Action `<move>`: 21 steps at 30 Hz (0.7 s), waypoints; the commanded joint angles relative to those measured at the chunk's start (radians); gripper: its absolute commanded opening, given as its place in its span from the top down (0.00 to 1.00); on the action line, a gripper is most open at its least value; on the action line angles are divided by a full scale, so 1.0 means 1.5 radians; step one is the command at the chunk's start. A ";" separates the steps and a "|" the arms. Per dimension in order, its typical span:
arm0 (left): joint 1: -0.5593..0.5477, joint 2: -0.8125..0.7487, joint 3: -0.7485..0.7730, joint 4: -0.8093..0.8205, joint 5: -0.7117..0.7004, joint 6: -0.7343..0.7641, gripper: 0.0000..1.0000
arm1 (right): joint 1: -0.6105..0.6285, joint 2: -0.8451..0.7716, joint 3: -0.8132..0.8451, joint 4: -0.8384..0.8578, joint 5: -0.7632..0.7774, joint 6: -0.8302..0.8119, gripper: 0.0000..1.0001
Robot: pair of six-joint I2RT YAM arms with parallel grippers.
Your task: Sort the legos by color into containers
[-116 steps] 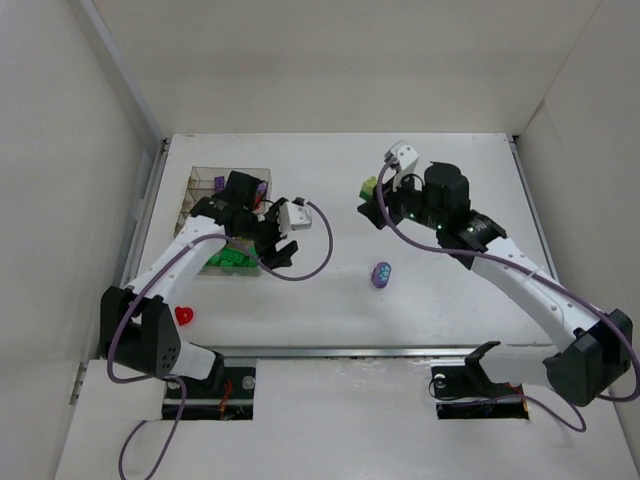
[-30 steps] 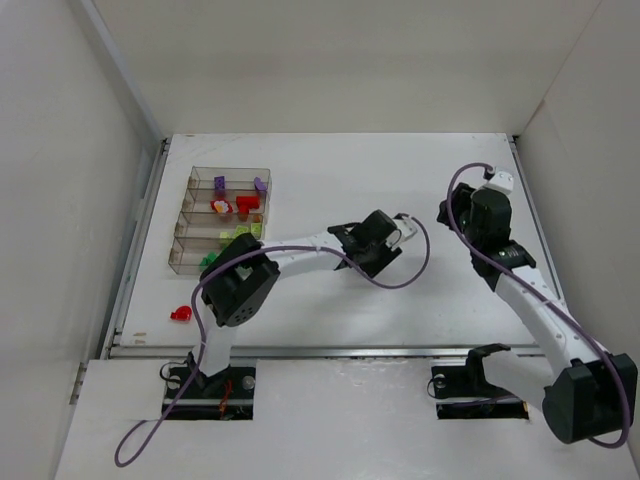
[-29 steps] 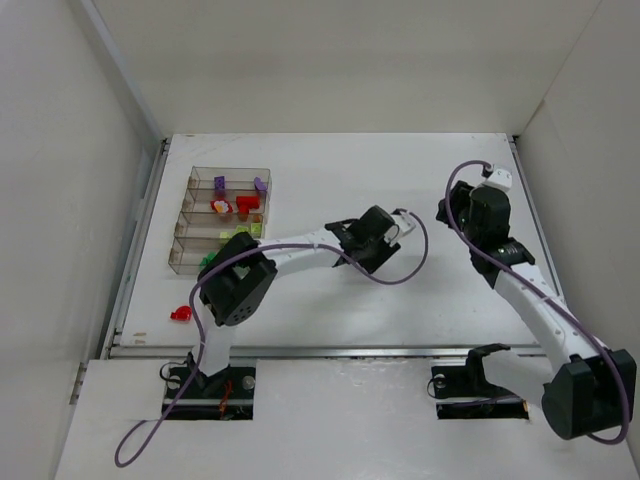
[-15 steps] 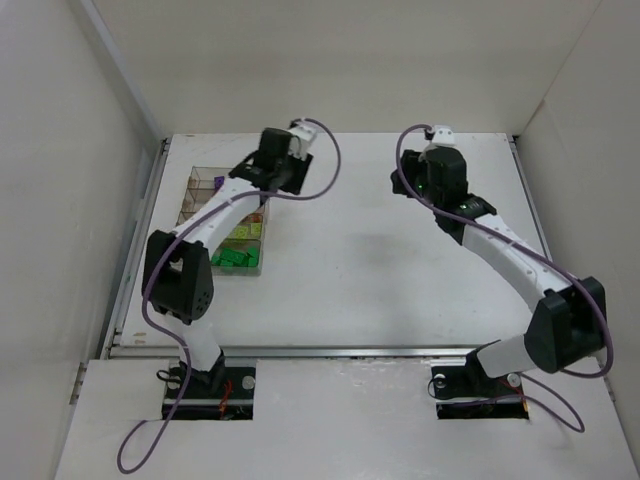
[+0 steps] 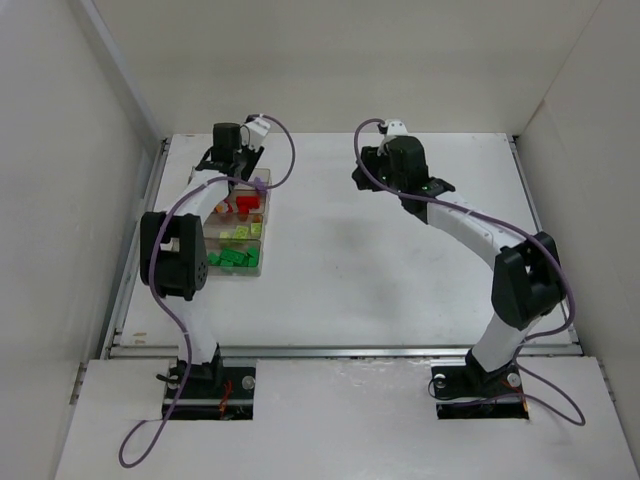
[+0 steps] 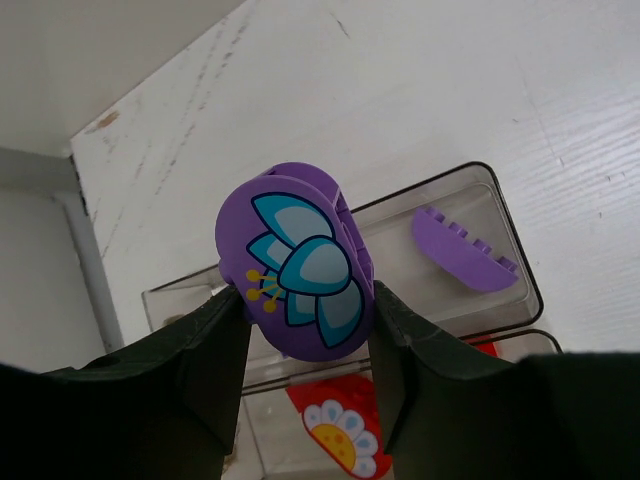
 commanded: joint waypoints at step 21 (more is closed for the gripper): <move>0.035 -0.003 -0.012 0.005 0.096 0.091 0.38 | 0.013 0.013 0.070 0.046 -0.041 -0.020 1.00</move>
